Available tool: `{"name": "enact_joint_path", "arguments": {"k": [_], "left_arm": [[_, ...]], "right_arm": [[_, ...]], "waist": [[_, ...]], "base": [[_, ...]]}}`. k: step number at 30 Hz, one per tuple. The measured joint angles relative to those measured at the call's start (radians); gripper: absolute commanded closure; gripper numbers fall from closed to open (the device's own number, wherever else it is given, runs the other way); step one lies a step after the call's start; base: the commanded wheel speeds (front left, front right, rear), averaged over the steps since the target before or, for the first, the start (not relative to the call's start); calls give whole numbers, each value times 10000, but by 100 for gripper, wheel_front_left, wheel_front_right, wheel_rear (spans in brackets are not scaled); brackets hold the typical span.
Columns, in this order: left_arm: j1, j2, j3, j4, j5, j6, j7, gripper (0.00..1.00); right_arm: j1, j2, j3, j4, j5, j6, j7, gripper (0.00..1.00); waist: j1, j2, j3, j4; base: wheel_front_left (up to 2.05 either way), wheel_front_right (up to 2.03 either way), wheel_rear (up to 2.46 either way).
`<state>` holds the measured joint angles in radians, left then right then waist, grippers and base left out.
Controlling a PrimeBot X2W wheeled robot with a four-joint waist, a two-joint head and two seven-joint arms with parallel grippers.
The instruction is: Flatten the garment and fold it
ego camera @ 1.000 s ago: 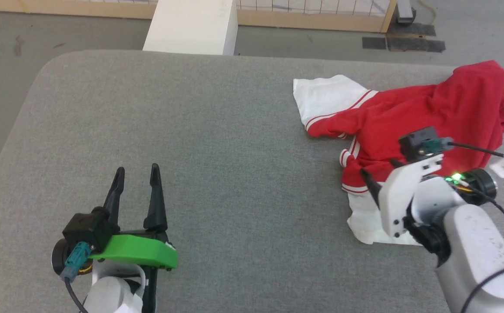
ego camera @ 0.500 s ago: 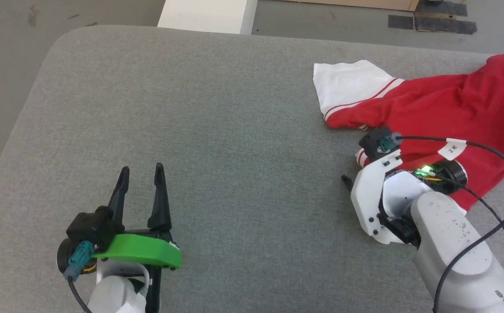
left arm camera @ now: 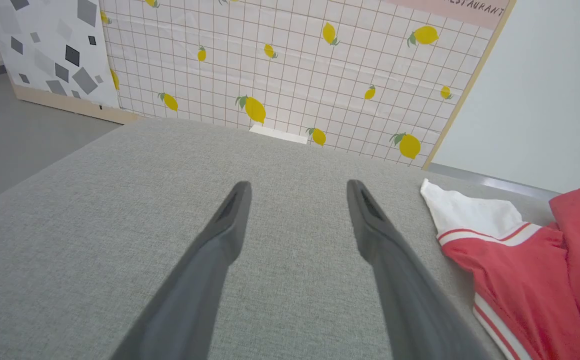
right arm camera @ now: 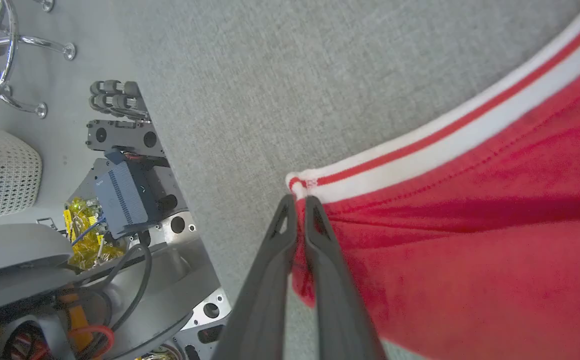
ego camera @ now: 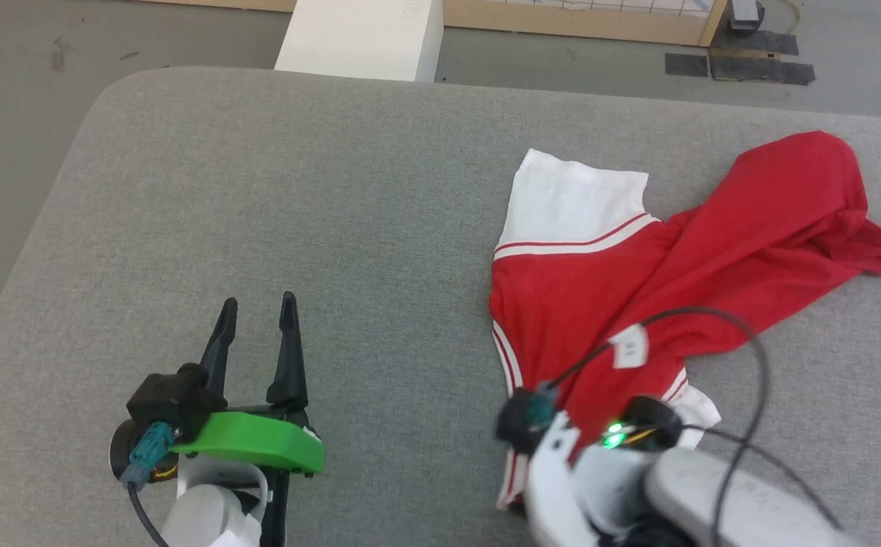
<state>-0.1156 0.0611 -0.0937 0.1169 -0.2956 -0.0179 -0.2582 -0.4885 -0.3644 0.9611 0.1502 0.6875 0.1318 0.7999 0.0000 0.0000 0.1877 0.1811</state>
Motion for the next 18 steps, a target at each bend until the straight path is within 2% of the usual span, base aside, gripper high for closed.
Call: {"name": "enact_joint_path", "arguments": {"k": [1,2,4,10,15,18], "left_arm": [[0,-2,12,10,-19,0,0,0],[0,-2,31,15,-25,0,0,0],[5,-8,59,23,-25,0,0,0],[93,-8,196,6,-25,4,0,0],[162,6,228,-33,-25,12,0,0],[182,23,222,-63,-25,13,0,0]], "right_arm": [[-1,-173,-84,-125,102,0,-75,86],[-2,-291,-249,-213,190,0,-251,0],[10,-362,-700,-291,213,0,-633,0],[866,228,-3607,-456,274,0,-2243,0],[2340,1183,-6761,-487,-943,-2,-3070,0],[3212,1701,-8034,-775,-2207,0,-2865,0]], "waist": [[0,0,-13,4],[0,0,-21,2],[0,0,-52,-7],[0,0,-231,-137],[0,0,-457,-289],[0,0,-575,-378]], "base": [[0,0,0],[0,0,0],[0,0,0],[0,0,0],[0,0,0],[0,0,0]]}}
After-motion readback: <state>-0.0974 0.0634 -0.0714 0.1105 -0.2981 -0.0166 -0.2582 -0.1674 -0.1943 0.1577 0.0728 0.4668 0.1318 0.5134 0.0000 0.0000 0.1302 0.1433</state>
